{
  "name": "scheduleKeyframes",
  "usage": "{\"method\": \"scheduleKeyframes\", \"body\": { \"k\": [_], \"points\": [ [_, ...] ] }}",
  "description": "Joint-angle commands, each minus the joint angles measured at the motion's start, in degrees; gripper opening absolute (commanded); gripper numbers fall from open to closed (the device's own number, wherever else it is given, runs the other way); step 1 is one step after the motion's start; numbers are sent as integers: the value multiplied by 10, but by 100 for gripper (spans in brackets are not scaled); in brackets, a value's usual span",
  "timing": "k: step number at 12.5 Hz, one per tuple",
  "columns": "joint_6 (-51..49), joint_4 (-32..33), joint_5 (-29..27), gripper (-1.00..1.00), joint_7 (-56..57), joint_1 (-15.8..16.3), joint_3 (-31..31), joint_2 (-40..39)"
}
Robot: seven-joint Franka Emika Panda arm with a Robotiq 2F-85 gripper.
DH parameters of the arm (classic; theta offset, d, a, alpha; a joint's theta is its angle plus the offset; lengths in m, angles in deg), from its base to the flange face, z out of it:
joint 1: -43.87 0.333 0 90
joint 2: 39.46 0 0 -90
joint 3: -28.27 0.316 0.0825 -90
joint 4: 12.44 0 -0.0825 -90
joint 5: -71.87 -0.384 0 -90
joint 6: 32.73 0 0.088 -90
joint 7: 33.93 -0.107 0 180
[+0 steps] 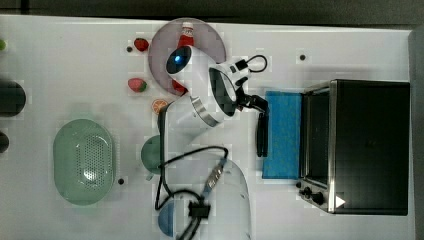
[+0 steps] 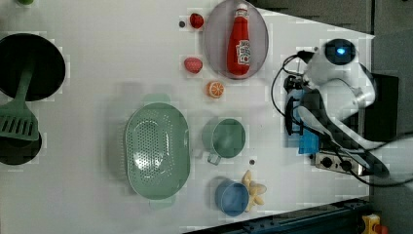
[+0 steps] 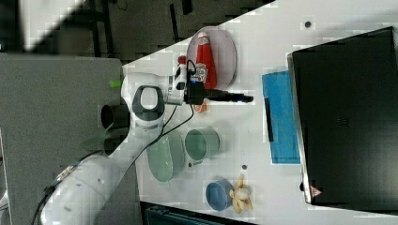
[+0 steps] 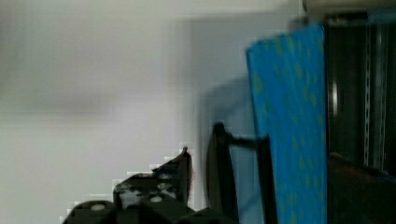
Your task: Flap close oven.
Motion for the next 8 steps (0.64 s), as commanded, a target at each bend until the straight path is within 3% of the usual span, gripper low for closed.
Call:
{"method": "scheduleKeyframes", "body": {
  "k": [1, 4, 8],
  "points": [
    [-11, -44, 73, 100, 19, 14, 5, -53],
    [-85, -95, 168, 100, 19, 23, 4, -115],
    [-149, -130, 220, 100, -25, 39, 3, -173]
  ]
}}
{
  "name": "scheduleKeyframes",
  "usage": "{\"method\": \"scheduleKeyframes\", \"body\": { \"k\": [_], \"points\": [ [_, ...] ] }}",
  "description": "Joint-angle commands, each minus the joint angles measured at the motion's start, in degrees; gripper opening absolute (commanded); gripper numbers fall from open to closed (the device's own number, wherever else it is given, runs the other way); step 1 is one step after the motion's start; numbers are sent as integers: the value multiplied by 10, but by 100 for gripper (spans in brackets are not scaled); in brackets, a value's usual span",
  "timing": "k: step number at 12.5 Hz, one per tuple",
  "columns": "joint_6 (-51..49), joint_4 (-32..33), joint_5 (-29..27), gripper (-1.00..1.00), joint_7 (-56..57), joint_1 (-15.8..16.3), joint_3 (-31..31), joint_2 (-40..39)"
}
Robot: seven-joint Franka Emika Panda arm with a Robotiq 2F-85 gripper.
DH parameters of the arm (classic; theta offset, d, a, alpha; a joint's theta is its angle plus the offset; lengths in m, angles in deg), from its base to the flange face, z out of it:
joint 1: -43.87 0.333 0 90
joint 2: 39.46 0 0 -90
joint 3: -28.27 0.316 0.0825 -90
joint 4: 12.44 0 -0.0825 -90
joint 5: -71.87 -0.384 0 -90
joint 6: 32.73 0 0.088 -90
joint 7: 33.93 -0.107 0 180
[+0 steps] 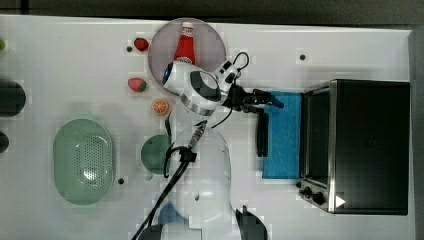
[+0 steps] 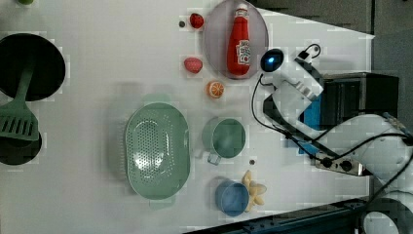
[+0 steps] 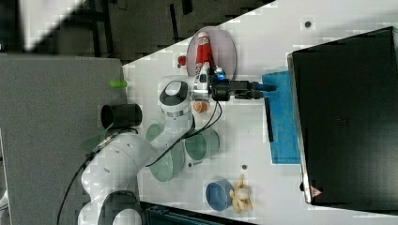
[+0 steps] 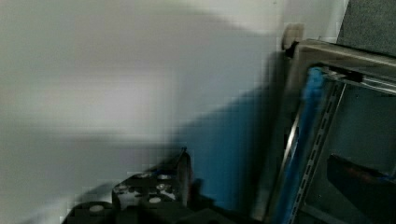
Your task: Flap close oven.
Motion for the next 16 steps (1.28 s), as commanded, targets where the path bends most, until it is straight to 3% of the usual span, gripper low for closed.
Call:
{"method": "scheduleKeyframes", "body": {
  "k": [1, 4, 10, 13, 16],
  "points": [
    [-27, -24, 22, 100, -65, 17, -2, 0],
    [-26, -25, 78, 92, -119, 19, -14, -23],
    [-26, -21, 86, -51, -120, 21, -10, -27],
    [-27, -17, 73, -54, -119, 16, -11, -11],
    [3, -12, 15, -54, -82, -5, -11, 25]
  ]
}}
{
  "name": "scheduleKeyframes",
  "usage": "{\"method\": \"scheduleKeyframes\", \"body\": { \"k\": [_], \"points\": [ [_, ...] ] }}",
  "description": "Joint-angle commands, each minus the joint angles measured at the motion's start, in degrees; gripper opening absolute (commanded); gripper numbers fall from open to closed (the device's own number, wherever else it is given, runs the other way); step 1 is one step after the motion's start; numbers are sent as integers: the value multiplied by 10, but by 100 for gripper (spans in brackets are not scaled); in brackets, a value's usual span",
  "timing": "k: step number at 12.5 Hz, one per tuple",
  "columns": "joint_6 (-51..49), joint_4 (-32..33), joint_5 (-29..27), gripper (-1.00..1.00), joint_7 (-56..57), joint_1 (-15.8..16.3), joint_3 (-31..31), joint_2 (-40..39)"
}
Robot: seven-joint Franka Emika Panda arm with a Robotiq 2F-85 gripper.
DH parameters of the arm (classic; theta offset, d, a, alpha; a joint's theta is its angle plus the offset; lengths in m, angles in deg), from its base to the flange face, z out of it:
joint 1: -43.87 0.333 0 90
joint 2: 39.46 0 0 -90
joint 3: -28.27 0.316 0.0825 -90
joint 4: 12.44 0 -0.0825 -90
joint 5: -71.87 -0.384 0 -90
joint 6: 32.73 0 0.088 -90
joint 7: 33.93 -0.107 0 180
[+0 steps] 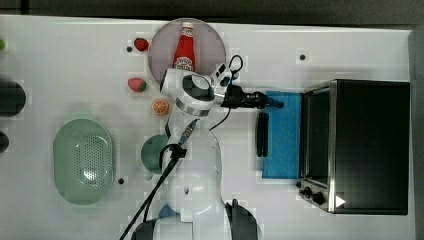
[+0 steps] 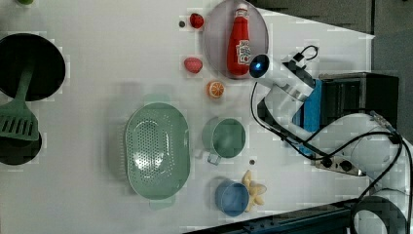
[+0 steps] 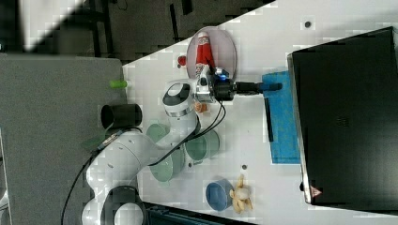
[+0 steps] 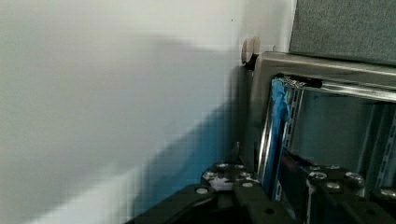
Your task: Flap close oven.
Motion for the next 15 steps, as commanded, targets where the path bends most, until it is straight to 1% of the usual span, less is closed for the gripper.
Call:
{"method": "scheduleKeyframes", "body": {
  "k": [1, 3, 8, 12, 15],
  "points": [
    [37, 1, -61, -54, 43, -39, 5, 62],
    [63, 11, -114, -54, 140, -68, 4, 103],
    [147, 34, -268, -54, 326, -160, 4, 187],
    [193, 34, -414, -54, 485, -230, 4, 214],
    [216, 31, -481, -54, 577, -270, 4, 220]
  ]
}}
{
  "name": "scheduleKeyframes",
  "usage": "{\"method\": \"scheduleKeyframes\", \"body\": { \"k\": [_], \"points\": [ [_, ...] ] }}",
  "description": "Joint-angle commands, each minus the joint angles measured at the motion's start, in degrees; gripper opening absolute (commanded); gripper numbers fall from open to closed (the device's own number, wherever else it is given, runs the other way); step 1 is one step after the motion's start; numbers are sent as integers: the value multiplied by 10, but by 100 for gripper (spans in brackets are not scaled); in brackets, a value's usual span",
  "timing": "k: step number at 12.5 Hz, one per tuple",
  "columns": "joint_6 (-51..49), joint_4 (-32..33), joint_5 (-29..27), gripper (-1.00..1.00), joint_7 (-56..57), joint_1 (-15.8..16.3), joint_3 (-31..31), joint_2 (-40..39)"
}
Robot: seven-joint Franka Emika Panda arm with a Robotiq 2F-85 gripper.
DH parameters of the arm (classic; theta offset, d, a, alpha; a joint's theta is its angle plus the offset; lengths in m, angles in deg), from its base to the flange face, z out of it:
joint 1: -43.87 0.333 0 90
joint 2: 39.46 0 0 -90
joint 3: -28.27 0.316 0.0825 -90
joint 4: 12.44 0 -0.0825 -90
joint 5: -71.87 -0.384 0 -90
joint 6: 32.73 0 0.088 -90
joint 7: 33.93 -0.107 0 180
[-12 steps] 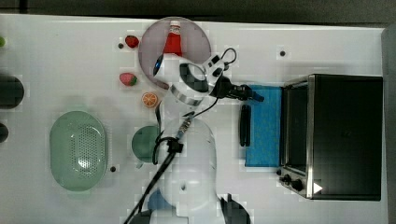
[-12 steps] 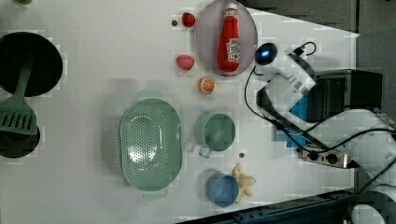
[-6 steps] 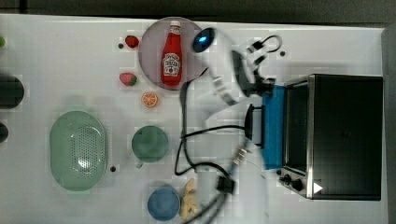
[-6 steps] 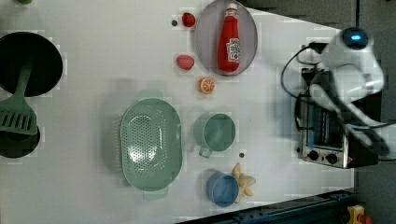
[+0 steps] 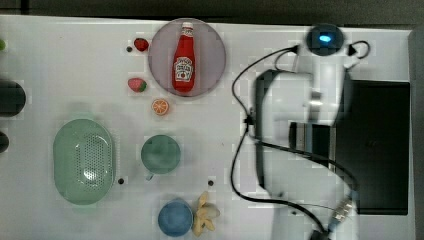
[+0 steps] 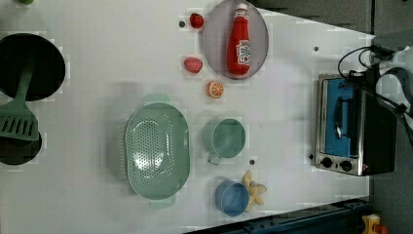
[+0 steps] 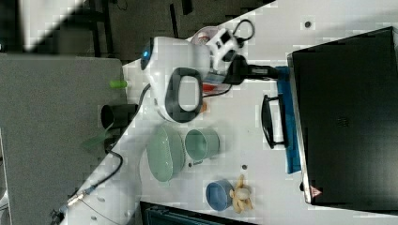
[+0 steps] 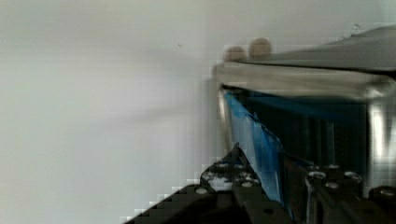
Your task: Flap close oven.
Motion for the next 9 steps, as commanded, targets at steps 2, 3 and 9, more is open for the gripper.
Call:
{"method": "scheduleKeyframes", "body": {
  "k": [2, 3, 9],
  "points": [
    [19, 0, -63, -54, 135, -32, 5, -2],
    [19, 0, -69, -45, 135, -34, 6, -2],
    [-22, -4, -71, 87, 133, -13, 31, 77]
  ]
}}
